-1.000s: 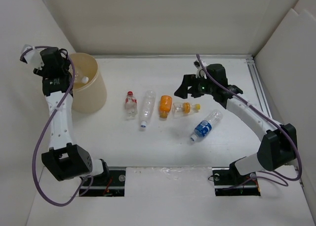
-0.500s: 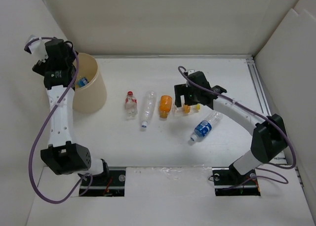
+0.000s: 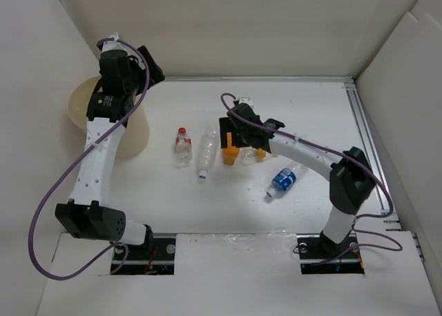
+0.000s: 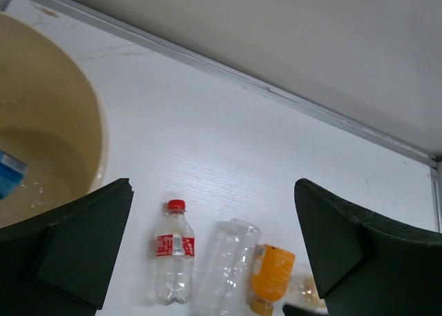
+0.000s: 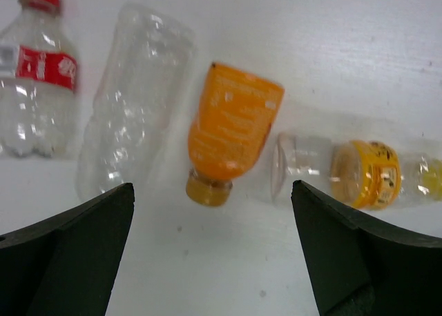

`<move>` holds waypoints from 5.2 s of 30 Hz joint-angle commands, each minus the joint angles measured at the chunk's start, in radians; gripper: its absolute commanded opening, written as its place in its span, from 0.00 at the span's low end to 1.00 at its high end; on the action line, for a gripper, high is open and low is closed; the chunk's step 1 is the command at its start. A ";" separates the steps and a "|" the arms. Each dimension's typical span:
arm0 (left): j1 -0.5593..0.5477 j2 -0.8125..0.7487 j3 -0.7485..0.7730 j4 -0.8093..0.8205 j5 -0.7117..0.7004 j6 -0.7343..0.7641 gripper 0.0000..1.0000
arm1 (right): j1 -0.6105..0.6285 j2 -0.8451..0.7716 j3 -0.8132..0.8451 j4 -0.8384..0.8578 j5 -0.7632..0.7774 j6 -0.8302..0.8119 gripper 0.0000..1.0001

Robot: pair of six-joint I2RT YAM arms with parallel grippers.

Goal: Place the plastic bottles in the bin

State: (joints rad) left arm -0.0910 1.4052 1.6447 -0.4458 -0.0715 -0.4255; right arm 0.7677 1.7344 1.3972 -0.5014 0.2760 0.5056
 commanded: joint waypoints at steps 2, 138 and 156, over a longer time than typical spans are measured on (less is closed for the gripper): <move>-0.033 -0.028 -0.005 0.033 0.091 0.041 1.00 | -0.008 0.140 0.170 -0.025 0.090 0.046 0.99; 0.104 0.041 -0.048 0.257 0.320 -0.188 0.00 | -0.444 -0.358 -0.125 0.454 -0.516 0.002 1.00; 0.401 -0.041 -0.184 0.018 -0.096 -0.220 1.00 | -0.116 -0.064 0.058 0.178 -0.137 0.008 1.00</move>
State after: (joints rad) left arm 0.3096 1.4071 1.4651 -0.4175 -0.1131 -0.6529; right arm 0.6094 1.6485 1.3834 -0.2634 0.0120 0.4782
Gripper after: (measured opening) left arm 0.991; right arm 0.999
